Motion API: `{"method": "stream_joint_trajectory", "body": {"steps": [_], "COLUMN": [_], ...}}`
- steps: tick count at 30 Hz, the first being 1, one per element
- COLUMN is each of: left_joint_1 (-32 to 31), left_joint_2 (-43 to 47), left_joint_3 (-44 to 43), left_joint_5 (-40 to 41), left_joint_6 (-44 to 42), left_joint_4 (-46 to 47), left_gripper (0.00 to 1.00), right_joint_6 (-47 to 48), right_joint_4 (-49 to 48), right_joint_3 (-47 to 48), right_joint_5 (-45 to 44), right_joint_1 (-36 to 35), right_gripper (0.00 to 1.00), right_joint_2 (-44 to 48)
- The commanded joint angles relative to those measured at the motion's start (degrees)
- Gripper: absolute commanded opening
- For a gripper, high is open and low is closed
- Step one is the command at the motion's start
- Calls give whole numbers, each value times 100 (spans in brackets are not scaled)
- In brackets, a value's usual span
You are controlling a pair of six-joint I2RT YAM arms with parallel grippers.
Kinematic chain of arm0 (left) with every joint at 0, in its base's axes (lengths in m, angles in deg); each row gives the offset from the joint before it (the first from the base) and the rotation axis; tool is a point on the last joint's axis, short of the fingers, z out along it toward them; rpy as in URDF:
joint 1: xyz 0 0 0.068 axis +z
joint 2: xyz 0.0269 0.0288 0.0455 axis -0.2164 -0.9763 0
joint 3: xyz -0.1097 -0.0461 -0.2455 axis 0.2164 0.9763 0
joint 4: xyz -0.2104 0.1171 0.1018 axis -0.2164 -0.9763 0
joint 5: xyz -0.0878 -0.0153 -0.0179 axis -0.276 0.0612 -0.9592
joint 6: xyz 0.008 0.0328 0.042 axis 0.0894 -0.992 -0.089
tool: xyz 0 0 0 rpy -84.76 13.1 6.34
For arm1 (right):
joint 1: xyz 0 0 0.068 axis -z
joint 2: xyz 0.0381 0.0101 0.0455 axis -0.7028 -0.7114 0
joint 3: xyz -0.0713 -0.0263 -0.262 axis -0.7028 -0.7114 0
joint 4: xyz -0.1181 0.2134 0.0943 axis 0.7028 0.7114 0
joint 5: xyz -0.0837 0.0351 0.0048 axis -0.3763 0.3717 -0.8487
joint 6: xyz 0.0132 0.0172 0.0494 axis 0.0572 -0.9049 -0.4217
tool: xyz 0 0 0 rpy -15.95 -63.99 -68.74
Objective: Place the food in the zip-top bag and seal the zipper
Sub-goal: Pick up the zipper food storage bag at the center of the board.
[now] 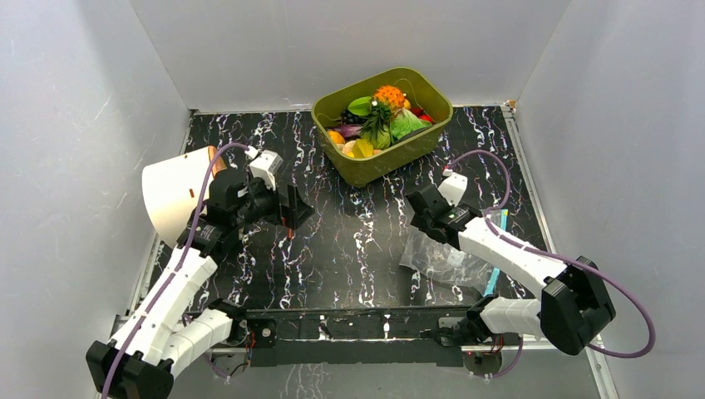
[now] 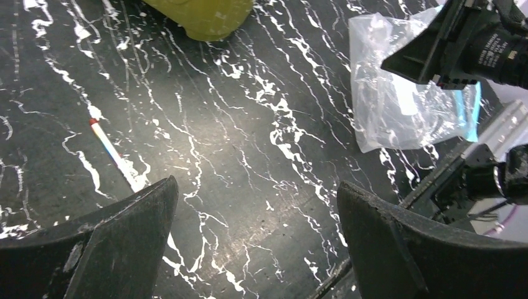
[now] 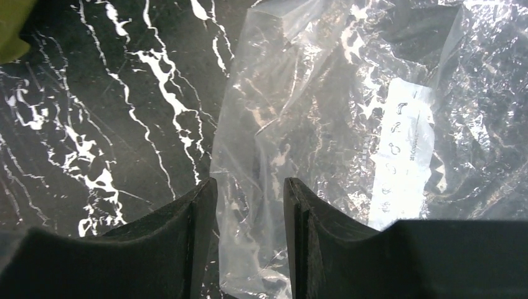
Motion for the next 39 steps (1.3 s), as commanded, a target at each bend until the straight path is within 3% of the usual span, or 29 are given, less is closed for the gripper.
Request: {"method": "stream_joint_trajectory", "body": {"steps": [1, 13, 18, 30, 39], "left_joint_1": [-27, -28, -28, -32, -103], "left_joint_2": [170, 270, 56, -86, -426], "left_joint_3": [100, -118, -212, -48, -67], "left_joint_5": [465, 1361, 1292, 286, -614], "left_joint_6": [5, 444, 767, 842, 1444], "left_joint_4": [145, -121, -260, 173, 528], "left_gripper": [98, 98, 98, 88, 80], "right_joint_6": [-62, 290, 627, 1254, 875], "right_joint_4": [-581, -1302, -1347, -590, -397], "right_joint_3": [-129, -555, -533, 142, 844], "right_joint_5": [-127, 238, 355, 1602, 3118], "right_joint_1": [142, 420, 444, 440, 440], "right_gripper": [40, 23, 0, 0, 0], "right_joint_2": [-55, -256, -221, 1155, 1815]}}
